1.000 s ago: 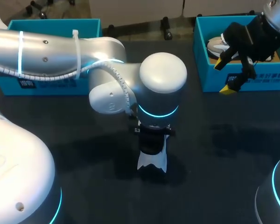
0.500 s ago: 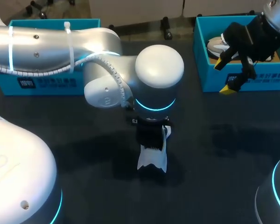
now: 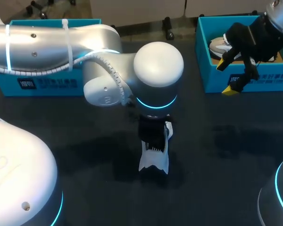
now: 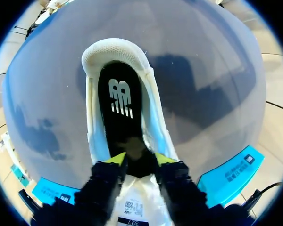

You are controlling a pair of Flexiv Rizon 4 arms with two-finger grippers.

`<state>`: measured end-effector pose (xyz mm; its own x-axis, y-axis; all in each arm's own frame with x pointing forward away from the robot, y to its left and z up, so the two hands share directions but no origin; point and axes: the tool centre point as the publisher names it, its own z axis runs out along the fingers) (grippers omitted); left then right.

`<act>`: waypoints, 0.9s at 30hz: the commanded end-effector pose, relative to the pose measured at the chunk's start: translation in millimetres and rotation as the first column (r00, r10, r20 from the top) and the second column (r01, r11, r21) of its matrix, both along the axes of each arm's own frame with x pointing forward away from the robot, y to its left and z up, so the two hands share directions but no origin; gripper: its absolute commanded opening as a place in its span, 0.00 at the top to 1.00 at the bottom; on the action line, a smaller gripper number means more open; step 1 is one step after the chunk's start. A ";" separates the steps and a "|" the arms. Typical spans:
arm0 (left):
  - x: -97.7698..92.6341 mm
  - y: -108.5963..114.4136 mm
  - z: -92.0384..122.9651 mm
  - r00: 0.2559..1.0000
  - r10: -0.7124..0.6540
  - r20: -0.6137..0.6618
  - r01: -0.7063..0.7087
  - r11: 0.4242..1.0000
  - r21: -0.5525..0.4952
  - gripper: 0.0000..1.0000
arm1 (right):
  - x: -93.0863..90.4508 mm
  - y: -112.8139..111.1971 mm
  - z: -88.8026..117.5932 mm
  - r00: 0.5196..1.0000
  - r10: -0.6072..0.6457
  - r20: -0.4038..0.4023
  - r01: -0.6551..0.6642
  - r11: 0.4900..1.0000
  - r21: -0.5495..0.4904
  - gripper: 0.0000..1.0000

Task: Take the shoe out of the shoebox, open the shoe tongue, remove and reinsert the insole, then place the shoe into the shoebox

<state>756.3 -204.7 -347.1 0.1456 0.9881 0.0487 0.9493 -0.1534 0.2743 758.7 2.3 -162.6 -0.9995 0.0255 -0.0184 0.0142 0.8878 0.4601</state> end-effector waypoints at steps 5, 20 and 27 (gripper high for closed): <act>3.1 0.6 1.6 1.000 -0.007 0.004 0.007 1.000 -0.006 0.15 | 1.9 1.3 -0.1 1.000 0.000 -0.003 0.000 1.000 -0.004 0.00; -0.8 4.3 5.0 1.000 -0.001 -0.005 0.001 1.000 -0.010 0.00 | 1.9 1.3 -0.1 1.000 0.000 -0.003 0.000 1.000 -0.004 0.00; 1.6 4.4 17.6 1.000 -0.008 0.005 0.008 1.000 -0.025 0.00 | 1.9 1.3 -0.1 1.000 0.000 -0.003 0.000 1.000 -0.004 0.00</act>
<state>758.7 -207.3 -336.4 0.1495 0.9883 0.0316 0.9471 -0.1523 0.2824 758.7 2.2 -162.6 -0.9995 0.0255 -0.0185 0.0141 0.8878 0.4601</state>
